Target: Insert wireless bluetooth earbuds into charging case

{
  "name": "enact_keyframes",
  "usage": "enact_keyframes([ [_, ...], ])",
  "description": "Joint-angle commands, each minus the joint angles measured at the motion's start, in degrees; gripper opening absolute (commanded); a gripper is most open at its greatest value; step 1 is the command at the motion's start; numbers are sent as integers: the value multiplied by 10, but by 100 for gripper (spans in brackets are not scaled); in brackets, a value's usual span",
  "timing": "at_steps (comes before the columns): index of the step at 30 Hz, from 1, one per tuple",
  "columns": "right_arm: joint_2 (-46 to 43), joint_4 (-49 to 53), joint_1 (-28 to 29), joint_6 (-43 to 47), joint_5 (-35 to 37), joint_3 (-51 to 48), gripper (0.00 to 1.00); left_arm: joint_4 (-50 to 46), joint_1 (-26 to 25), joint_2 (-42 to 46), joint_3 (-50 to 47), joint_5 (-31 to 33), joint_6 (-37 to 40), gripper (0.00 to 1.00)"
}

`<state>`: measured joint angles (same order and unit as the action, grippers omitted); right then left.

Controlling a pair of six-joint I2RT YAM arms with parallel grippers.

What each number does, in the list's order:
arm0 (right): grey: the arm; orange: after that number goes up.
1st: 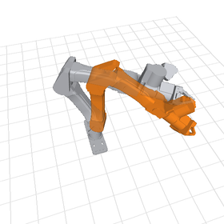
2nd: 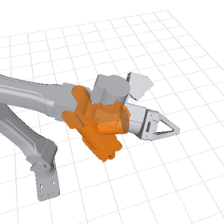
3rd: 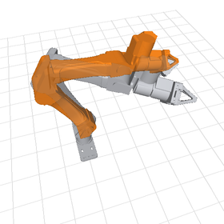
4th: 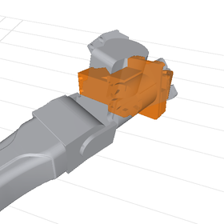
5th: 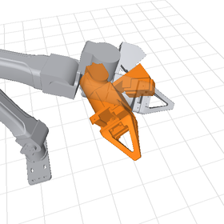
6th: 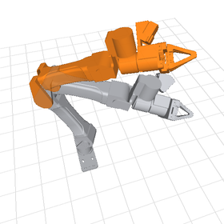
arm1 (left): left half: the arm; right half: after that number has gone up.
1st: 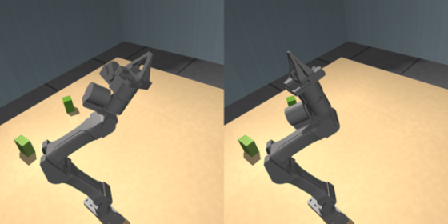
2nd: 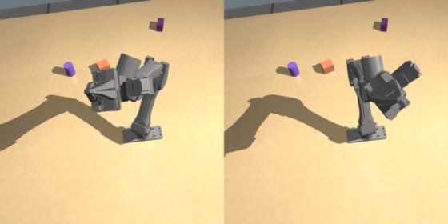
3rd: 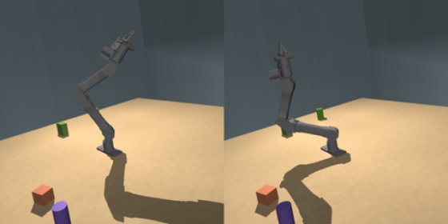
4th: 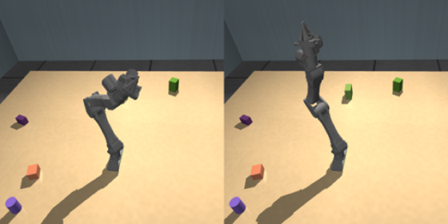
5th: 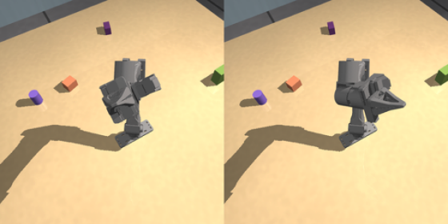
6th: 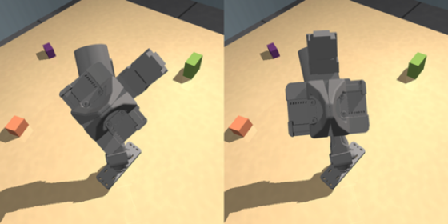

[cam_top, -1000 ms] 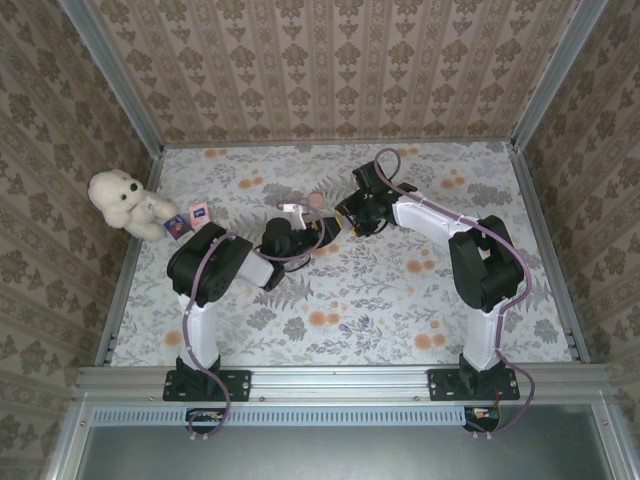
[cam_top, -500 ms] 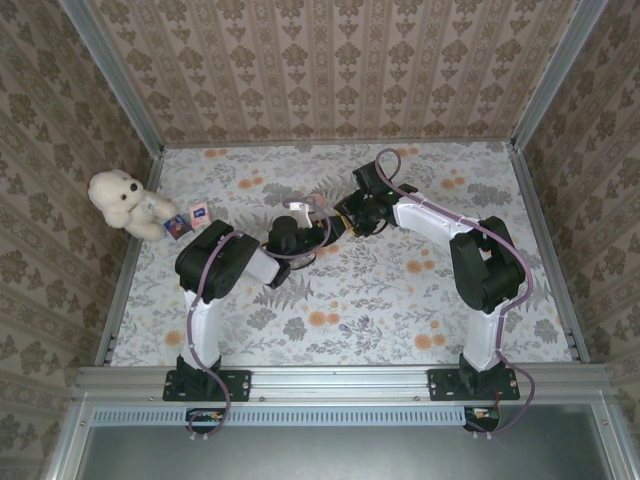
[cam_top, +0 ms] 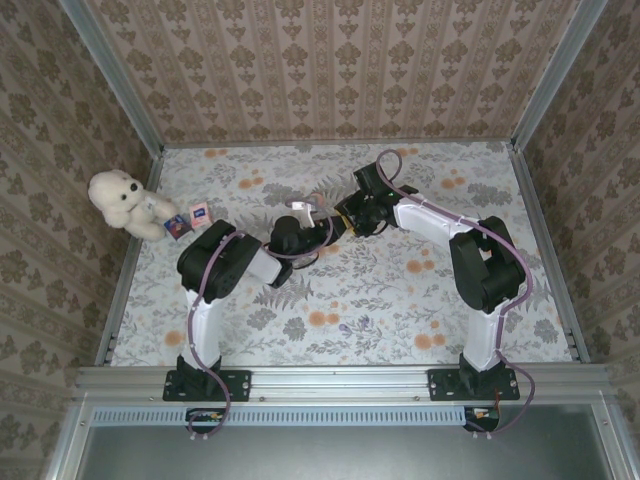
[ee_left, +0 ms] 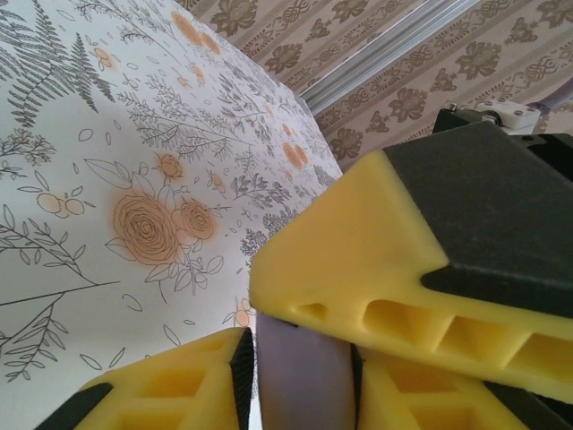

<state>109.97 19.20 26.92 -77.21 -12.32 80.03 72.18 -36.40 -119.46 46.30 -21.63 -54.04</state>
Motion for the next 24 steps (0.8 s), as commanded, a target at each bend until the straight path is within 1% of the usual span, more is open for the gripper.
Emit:
enact_keyframes([
  [1,-25,-3,3,-13,-17,-11,43,13,-2,-17,19,16,-5,30],
  [6,-28,-5,3,-14,-18,-12,44,15,-4,-18,20,19,-6,22],
  [10,-33,-10,2,-15,-19,-11,46,16,-4,-14,17,20,-7,15],
  [12,-35,-10,-1,-14,-21,-10,52,16,-4,-11,14,20,-7,13],
  [15,-43,-12,-9,-9,-23,-7,67,16,-4,-5,10,20,-9,11],
  [17,-57,-21,-21,1,-23,-10,73,16,-4,2,6,18,-11,11],
  [21,-101,-21,-48,52,-22,-28,77,16,3,22,-5,0,-18,10],
  [24,-139,-34,-72,124,-34,-63,78,13,16,38,-12,-32,-22,10],
])
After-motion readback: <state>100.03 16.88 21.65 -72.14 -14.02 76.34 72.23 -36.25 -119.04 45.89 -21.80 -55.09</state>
